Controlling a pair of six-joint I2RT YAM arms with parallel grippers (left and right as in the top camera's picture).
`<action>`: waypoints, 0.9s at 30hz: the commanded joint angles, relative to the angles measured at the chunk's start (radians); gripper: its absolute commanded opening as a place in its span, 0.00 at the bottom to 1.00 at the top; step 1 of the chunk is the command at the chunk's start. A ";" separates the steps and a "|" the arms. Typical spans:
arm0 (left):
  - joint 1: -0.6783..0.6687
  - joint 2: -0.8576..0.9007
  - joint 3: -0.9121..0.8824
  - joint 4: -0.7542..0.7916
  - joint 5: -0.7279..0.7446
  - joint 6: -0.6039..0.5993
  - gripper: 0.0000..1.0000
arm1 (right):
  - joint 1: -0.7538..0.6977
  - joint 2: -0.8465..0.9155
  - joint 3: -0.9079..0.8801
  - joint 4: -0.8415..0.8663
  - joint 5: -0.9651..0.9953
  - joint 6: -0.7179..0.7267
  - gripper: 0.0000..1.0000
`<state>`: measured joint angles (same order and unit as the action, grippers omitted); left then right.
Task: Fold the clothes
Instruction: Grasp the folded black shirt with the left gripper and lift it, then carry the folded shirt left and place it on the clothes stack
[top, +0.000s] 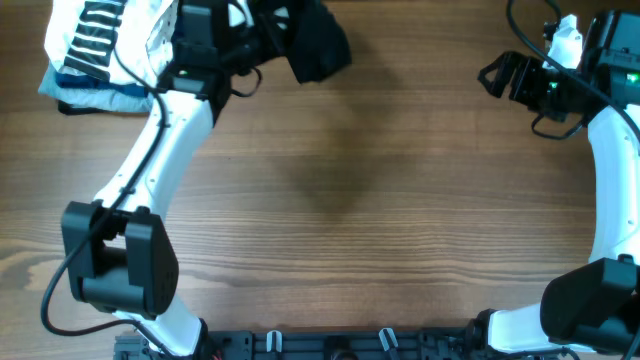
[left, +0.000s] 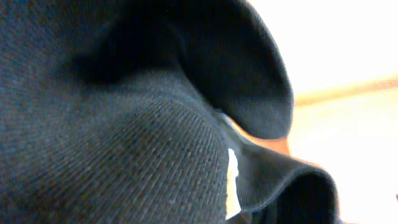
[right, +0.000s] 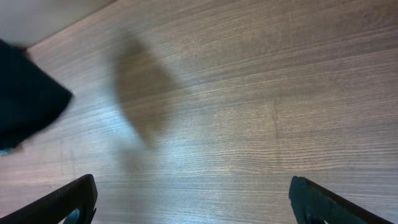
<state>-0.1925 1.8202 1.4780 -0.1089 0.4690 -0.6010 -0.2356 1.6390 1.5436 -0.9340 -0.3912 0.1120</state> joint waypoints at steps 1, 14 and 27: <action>0.113 -0.032 0.009 0.117 0.013 -0.070 0.04 | 0.003 0.025 -0.067 0.006 0.011 -0.001 1.00; 0.472 0.109 0.009 0.550 -0.159 -0.293 0.04 | 0.003 0.027 -0.211 0.047 0.010 -0.008 0.99; 0.538 0.250 0.009 0.310 -0.145 -0.188 0.04 | 0.003 0.027 -0.211 0.047 0.010 -0.004 1.00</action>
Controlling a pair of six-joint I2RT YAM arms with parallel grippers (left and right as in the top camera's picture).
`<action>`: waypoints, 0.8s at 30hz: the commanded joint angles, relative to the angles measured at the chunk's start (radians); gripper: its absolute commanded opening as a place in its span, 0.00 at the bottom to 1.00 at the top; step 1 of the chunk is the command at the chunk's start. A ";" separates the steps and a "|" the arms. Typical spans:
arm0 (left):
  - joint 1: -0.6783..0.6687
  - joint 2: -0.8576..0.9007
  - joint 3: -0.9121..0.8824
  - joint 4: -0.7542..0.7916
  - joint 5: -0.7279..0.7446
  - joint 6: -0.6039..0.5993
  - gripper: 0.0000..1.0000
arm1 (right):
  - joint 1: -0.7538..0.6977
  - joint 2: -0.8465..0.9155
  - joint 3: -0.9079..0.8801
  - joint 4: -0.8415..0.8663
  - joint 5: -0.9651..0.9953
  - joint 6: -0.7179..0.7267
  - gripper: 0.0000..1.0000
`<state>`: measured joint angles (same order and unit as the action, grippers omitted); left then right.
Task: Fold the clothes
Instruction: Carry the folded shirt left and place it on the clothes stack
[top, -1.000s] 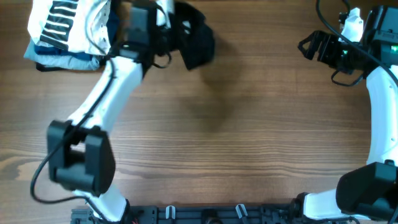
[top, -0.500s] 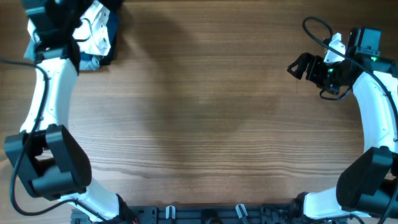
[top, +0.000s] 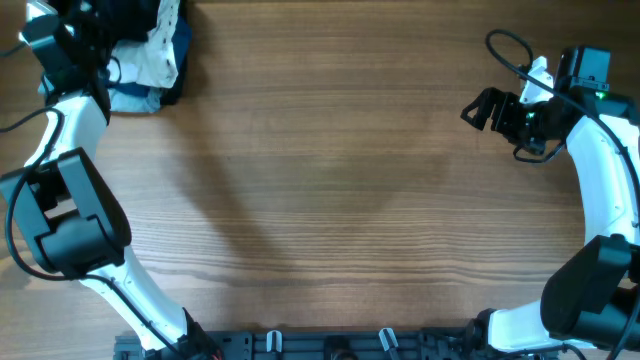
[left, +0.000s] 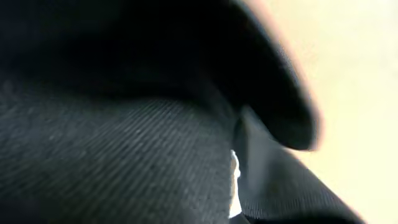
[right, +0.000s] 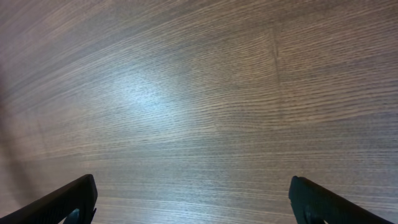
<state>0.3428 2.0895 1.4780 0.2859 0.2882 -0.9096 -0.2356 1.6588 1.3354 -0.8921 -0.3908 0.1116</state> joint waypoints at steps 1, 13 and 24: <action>0.005 -0.027 0.009 -0.132 0.036 0.139 0.06 | 0.003 0.008 -0.002 0.006 0.010 -0.004 0.99; 0.055 -0.323 0.009 -0.407 0.010 0.505 1.00 | 0.003 0.008 -0.002 0.017 0.002 -0.003 0.99; -0.008 -0.260 0.009 -0.045 -0.044 0.931 1.00 | 0.055 0.008 -0.002 0.065 -0.005 0.022 0.99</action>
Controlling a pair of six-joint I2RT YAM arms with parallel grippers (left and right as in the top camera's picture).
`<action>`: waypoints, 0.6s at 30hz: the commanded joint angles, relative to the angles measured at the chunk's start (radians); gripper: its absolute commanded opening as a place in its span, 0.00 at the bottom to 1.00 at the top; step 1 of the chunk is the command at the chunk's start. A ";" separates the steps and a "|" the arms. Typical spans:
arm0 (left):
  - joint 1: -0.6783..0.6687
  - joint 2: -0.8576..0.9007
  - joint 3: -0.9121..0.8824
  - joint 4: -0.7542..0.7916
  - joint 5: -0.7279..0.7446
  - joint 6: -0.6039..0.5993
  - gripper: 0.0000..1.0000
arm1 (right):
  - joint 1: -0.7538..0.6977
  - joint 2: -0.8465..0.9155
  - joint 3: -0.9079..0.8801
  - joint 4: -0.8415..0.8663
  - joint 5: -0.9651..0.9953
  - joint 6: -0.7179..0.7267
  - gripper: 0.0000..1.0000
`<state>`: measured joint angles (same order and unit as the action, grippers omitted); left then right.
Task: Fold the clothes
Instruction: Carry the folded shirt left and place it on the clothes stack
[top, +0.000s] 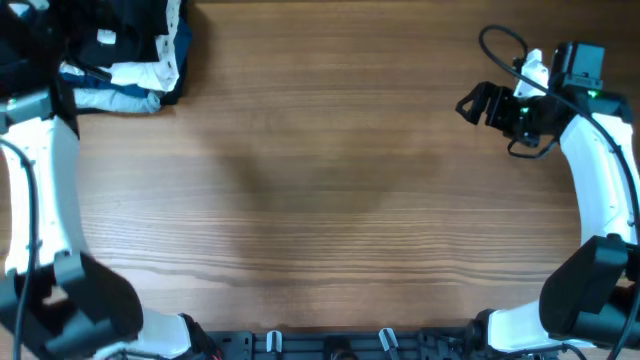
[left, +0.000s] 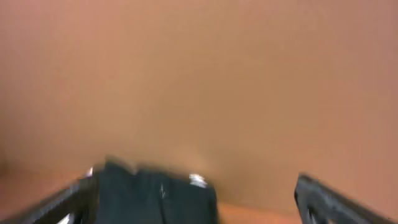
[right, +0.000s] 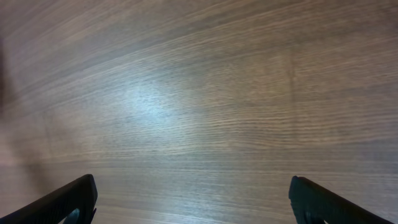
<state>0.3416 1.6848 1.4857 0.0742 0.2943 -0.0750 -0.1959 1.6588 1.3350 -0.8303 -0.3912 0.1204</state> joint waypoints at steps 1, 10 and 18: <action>-0.009 0.199 0.002 0.255 -0.053 0.098 1.00 | 0.020 0.008 -0.002 0.003 -0.005 0.013 1.00; -0.036 0.599 0.160 0.062 -0.246 0.238 1.00 | 0.060 0.008 -0.002 0.014 -0.005 0.013 1.00; 0.014 0.318 0.163 -0.216 -0.296 0.254 1.00 | 0.052 -0.023 0.266 -0.105 0.054 -0.116 1.00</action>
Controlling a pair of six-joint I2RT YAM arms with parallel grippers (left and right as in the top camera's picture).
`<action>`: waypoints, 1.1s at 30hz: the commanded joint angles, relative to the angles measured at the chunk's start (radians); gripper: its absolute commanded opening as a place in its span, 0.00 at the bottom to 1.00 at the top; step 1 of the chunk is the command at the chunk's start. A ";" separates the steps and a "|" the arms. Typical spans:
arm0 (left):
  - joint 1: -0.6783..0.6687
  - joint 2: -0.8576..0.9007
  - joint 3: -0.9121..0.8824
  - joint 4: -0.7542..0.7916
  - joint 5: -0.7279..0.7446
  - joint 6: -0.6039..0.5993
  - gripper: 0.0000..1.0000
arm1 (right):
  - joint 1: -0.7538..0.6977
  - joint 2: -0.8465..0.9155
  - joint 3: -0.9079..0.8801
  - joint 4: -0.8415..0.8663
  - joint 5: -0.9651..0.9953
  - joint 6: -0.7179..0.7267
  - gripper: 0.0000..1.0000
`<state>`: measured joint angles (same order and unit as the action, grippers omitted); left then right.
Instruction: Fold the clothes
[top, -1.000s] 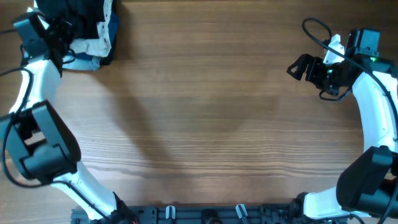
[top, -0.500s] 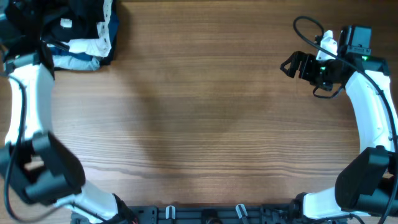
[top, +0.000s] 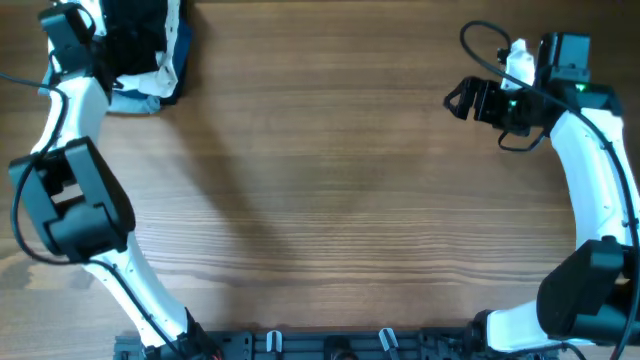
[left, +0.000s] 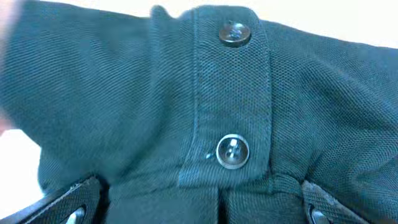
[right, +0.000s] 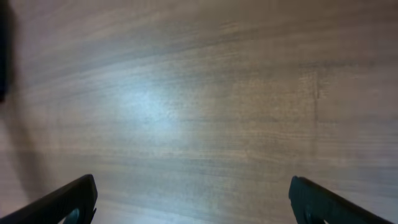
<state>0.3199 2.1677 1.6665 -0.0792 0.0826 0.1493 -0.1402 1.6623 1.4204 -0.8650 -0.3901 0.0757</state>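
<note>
A pile of clothes (top: 145, 62) sits at the table's far left corner, a dark polo shirt (top: 135, 25) on top of white and light blue pieces. The left wrist view is filled by that dark shirt (left: 124, 112), its placket with two buttons (left: 232, 151) running down the middle. My left gripper (left: 199, 202) is open right over it, fingers wide apart and fabric lying between them. In the overhead view the left gripper (top: 105, 45) is at the pile's left side. My right gripper (top: 458, 98) hangs open over bare wood (right: 199, 112) at the far right.
The wooden table (top: 330, 200) stretches between the two arms. The right arm's cables (top: 485, 40) loop near the far edge. The arm bases and a black rail (top: 330, 345) line the near edge.
My left gripper was off the table's left edge, open, away from the pile. It now sits open right on the dark shirt atop the pile. The right gripper moved slightly left.
My left gripper held the dark garment lifted at the far middle of the table. Then it was at the pile in the far left corner, fabric still filling its view. Then it was open, clear of the pile. Now it is open over the shirt's placket.
</note>
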 joint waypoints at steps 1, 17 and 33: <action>0.035 -0.229 -0.018 -0.090 -0.084 0.030 1.00 | -0.003 -0.033 0.258 -0.120 0.078 -0.095 1.00; 0.036 -0.597 -0.019 -0.248 -0.080 0.023 1.00 | -0.003 -0.369 0.623 -0.393 -0.127 0.220 1.00; 0.036 -0.597 -0.019 -0.726 -0.080 0.023 1.00 | 0.177 -0.849 -0.236 0.340 0.351 0.122 1.00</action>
<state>0.3553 1.5707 1.6478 -0.8062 0.0051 0.1574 0.0170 1.0218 1.5097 -0.7300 -0.1135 0.2840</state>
